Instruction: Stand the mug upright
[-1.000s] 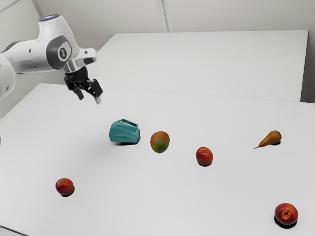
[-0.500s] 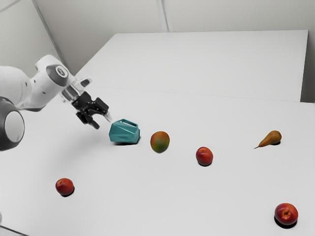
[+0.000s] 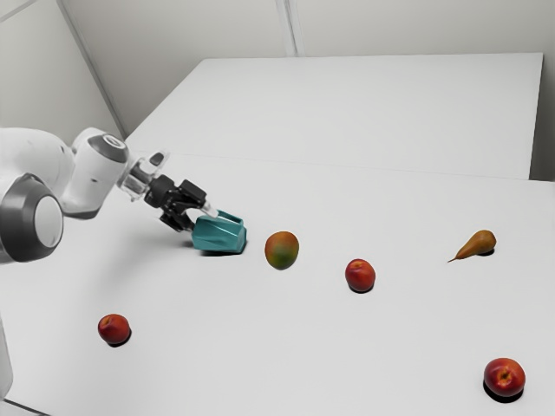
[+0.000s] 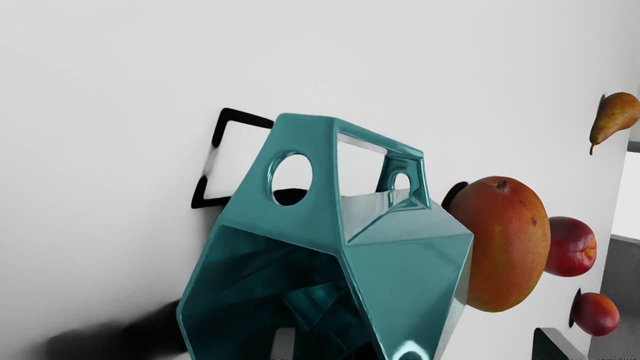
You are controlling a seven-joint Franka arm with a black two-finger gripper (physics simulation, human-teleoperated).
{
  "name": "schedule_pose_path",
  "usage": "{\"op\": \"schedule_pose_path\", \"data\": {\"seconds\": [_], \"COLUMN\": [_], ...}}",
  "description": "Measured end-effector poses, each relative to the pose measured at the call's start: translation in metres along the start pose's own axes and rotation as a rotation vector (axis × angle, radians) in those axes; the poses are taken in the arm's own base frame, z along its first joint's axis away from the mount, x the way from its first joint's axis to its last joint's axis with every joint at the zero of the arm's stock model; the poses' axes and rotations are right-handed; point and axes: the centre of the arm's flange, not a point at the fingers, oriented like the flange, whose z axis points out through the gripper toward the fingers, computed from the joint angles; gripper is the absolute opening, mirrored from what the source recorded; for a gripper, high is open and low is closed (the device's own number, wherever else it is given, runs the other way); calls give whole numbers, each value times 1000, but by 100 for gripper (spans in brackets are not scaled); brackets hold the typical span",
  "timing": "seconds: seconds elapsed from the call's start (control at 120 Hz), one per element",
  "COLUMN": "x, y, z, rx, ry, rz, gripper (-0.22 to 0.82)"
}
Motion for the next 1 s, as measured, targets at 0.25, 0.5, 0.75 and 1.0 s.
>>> {"op": "schedule_pose_path", "data": {"seconds": [0.25, 0.5, 0.75, 1.0], "x": [1, 2, 1, -3], "y": [6, 13, 30, 72], "z": [8, 4, 5, -11], "rx": [-30, -37, -55, 71], "ry": [3, 14, 21, -8], "rz": [30, 59, 87, 178], "gripper": [10, -9, -15, -16]}}
